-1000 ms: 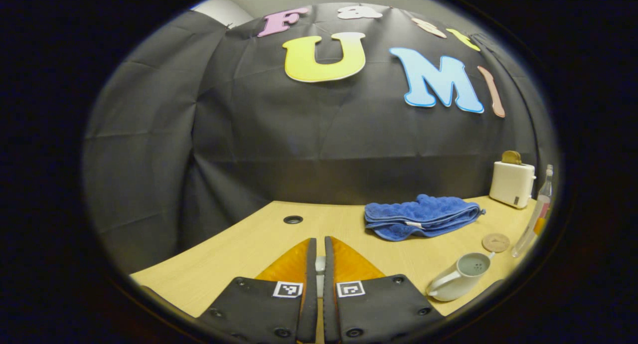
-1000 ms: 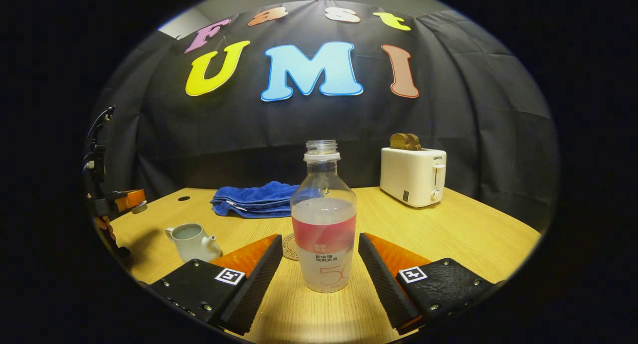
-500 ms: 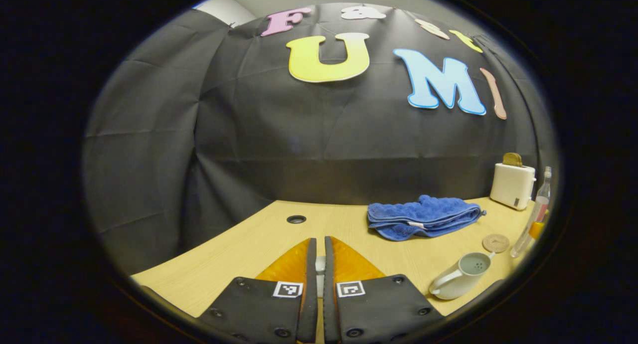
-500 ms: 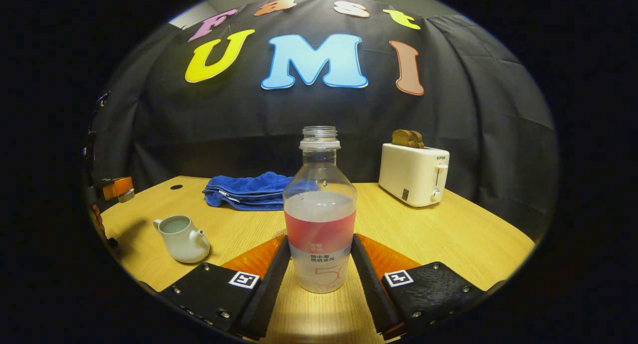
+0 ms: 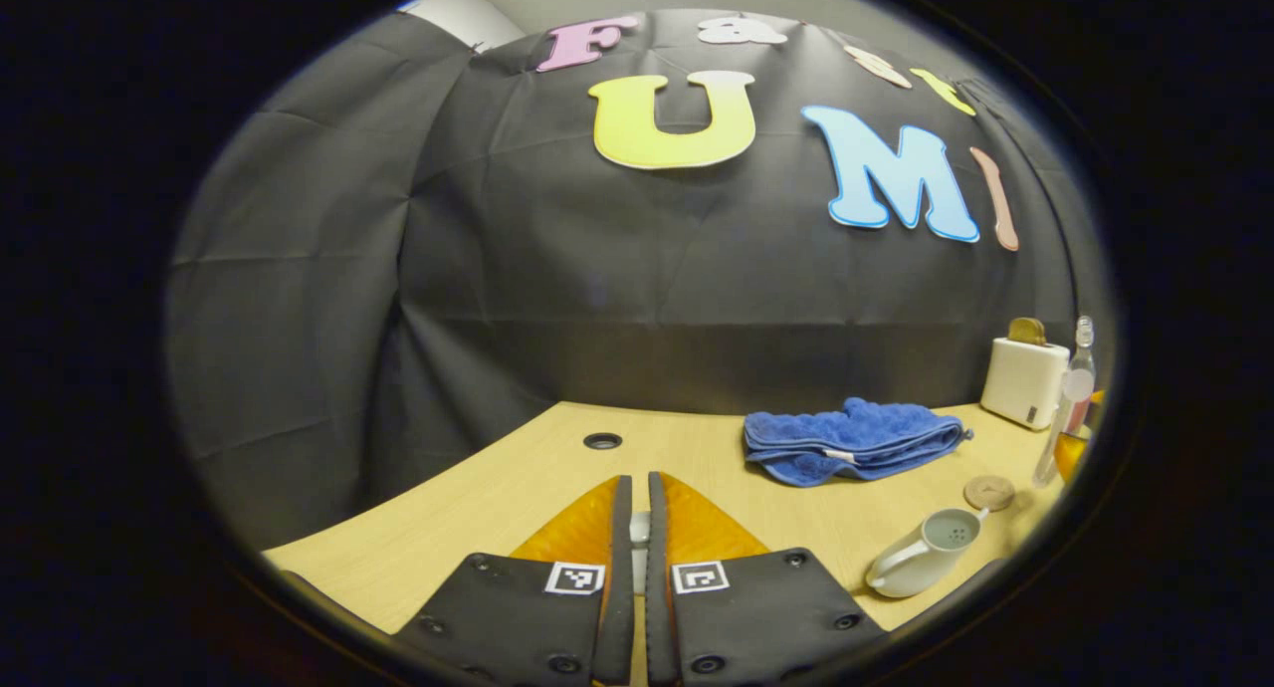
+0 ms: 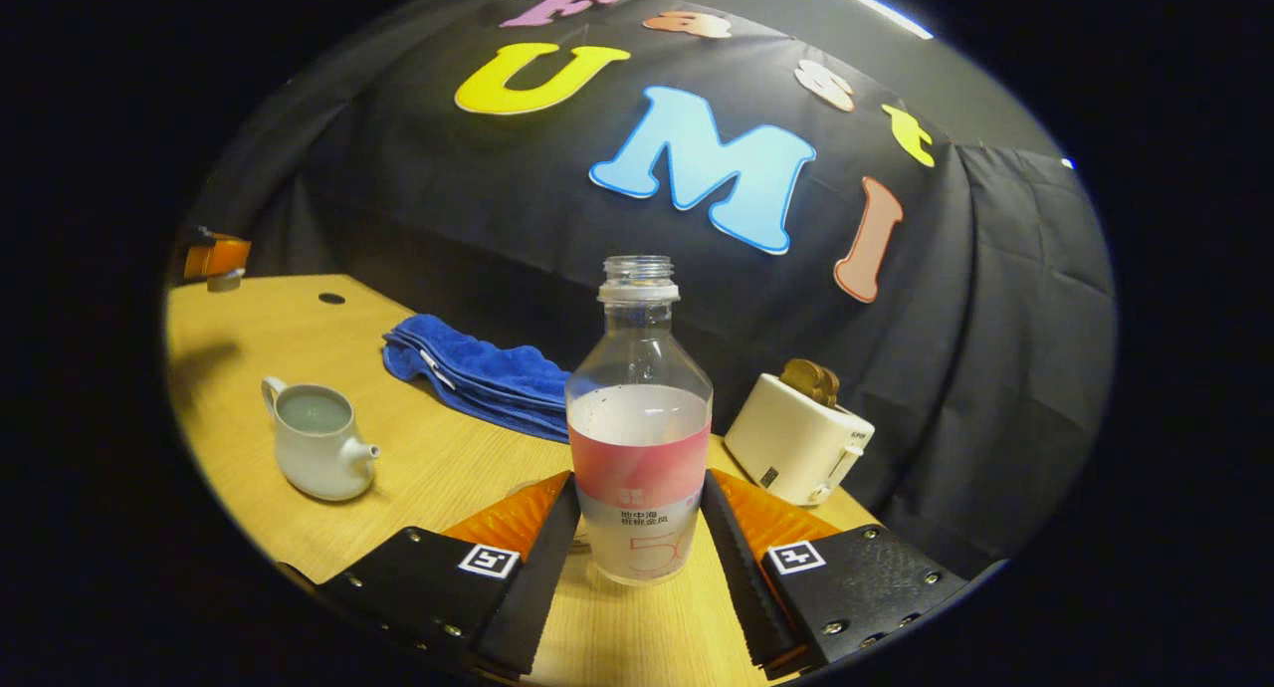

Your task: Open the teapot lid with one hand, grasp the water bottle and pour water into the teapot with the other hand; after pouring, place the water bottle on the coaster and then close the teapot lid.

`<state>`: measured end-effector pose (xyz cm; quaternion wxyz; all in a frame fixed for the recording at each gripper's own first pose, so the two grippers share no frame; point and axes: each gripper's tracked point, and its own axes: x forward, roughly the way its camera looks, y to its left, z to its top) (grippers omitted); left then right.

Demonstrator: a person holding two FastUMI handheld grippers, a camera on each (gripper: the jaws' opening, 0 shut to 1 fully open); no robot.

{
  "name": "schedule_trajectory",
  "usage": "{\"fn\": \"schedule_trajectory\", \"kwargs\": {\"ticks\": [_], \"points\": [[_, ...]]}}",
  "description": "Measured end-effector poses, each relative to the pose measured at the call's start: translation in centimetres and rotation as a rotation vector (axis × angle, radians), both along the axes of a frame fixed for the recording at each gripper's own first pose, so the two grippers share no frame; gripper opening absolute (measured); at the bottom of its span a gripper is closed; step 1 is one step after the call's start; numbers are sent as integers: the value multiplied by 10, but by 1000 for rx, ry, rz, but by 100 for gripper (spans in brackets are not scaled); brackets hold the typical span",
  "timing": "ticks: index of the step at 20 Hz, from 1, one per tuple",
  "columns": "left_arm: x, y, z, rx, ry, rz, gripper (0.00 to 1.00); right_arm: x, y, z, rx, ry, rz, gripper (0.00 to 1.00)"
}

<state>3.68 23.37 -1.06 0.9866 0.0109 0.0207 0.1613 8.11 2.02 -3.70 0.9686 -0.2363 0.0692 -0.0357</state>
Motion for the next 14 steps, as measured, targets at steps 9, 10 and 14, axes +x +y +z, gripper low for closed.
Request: {"fn": "schedule_trajectory", "kwargs": {"ticks": [9, 10, 14], "points": [[-4, 4, 1, -15, 1, 5, 12, 4, 28, 16, -541, -109, 7, 76], [-4, 4, 2, -16, 1, 4, 12, 4, 32, 16, -593, -117, 13, 75], [-5, 3, 2, -26, 0, -1, 12, 7, 49, 6, -764, -122, 44, 76]]}}
